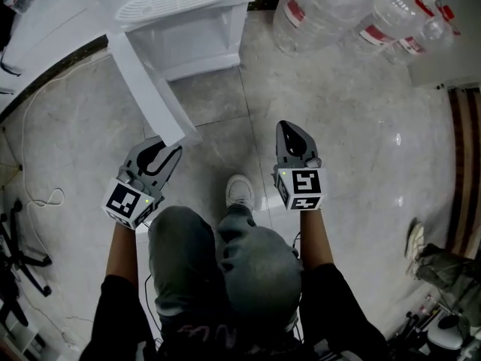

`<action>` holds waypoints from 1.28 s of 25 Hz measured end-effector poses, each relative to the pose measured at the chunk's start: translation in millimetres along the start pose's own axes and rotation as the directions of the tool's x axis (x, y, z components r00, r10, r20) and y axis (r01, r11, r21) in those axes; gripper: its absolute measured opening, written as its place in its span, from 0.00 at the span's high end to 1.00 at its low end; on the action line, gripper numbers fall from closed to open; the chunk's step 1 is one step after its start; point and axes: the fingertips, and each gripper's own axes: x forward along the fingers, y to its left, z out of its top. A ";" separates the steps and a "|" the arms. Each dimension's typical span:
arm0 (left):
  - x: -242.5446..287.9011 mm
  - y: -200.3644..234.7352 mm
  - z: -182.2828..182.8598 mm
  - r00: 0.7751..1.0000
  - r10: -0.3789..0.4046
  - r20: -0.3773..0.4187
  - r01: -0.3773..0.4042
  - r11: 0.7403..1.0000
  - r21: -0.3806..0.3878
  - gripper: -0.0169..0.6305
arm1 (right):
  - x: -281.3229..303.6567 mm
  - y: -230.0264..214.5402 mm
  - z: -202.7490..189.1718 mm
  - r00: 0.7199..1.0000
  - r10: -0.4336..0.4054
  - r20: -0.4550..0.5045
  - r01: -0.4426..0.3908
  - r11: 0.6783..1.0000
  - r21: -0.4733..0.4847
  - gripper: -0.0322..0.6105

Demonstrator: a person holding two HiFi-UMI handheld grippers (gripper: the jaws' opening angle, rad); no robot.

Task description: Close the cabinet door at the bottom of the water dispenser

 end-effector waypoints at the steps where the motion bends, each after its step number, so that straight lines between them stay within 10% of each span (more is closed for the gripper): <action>1: 7.8 -1.5 2.2 1.000 -0.010 0.003 0.010 1.000 0.003 0.79 | 0.4 -3.6 -2.3 1.000 -0.005 -0.003 0.005 1.000 0.002 0.93; 16: 125.3 3.7 36.4 0.994 -0.107 0.035 0.105 0.993 0.059 0.79 | 15.3 -59.9 -26.7 0.997 -0.061 -0.041 0.063 0.998 0.028 0.93; 32: 236.8 79.7 54.8 0.998 -0.041 0.046 0.038 0.998 0.058 0.79 | 40.6 -112.4 -54.9 0.989 -0.099 -0.110 0.104 0.993 0.047 0.93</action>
